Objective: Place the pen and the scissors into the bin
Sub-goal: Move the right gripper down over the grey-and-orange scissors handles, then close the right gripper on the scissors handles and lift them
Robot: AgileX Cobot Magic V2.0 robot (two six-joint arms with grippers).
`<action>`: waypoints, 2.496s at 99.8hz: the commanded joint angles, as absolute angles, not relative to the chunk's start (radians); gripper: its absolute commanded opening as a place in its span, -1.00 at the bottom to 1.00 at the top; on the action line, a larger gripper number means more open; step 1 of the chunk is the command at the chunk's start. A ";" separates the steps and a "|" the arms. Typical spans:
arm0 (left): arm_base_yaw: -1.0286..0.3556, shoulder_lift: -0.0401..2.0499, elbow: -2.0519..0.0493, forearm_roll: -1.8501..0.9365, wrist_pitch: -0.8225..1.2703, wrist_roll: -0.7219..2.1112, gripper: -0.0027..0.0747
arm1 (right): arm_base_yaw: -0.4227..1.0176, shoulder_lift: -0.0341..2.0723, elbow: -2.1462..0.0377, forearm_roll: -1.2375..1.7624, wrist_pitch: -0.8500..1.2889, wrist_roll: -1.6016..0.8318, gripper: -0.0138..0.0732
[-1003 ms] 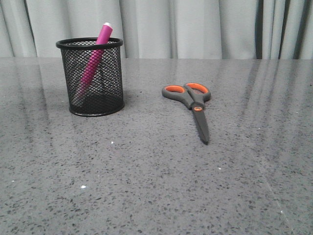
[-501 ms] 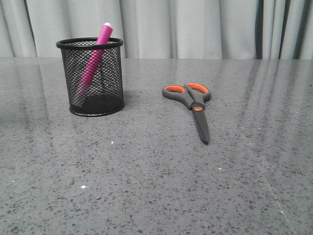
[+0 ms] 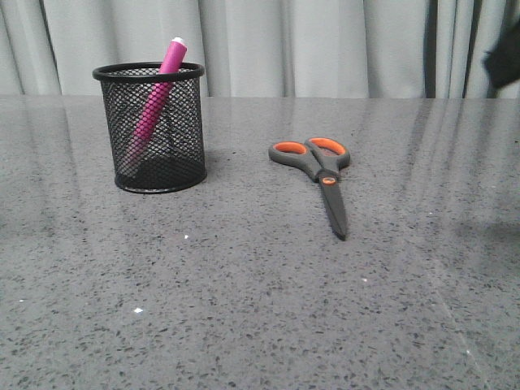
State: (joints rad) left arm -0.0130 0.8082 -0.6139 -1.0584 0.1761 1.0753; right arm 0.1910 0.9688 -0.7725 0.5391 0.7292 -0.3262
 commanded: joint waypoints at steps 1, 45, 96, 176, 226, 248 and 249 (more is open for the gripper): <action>-0.011 0.797 -0.642 -1.086 0.133 1.063 -0.99 | 0.226 0.988 -0.815 0.580 0.644 -0.347 0.19; -0.011 0.797 -0.642 -1.086 0.133 1.063 -0.99 | 0.295 1.142 -0.919 0.644 0.654 -0.318 0.19; -0.011 0.797 -0.642 -1.086 0.123 1.063 -0.99 | 0.475 1.510 -1.266 0.082 0.819 0.165 0.19; -0.011 0.797 -0.642 -1.086 0.123 1.063 -0.99 | 0.487 1.713 -1.384 0.028 0.831 0.217 0.19; -0.011 0.797 -0.642 -1.086 0.119 1.063 -0.99 | 0.509 1.719 -1.384 0.000 0.780 0.234 0.17; -0.011 0.797 -0.642 -1.086 0.119 1.063 -0.99 | 0.532 1.734 -1.384 -0.045 0.814 0.234 -0.25; -0.011 0.797 -0.642 -1.086 0.119 1.063 -0.99 | 0.534 1.734 -1.384 -0.047 0.814 0.234 -0.26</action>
State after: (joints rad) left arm -0.0130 0.8082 -0.6139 -1.0665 0.1579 1.0753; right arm 0.5199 1.7644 -1.3575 -0.0143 0.8209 0.2319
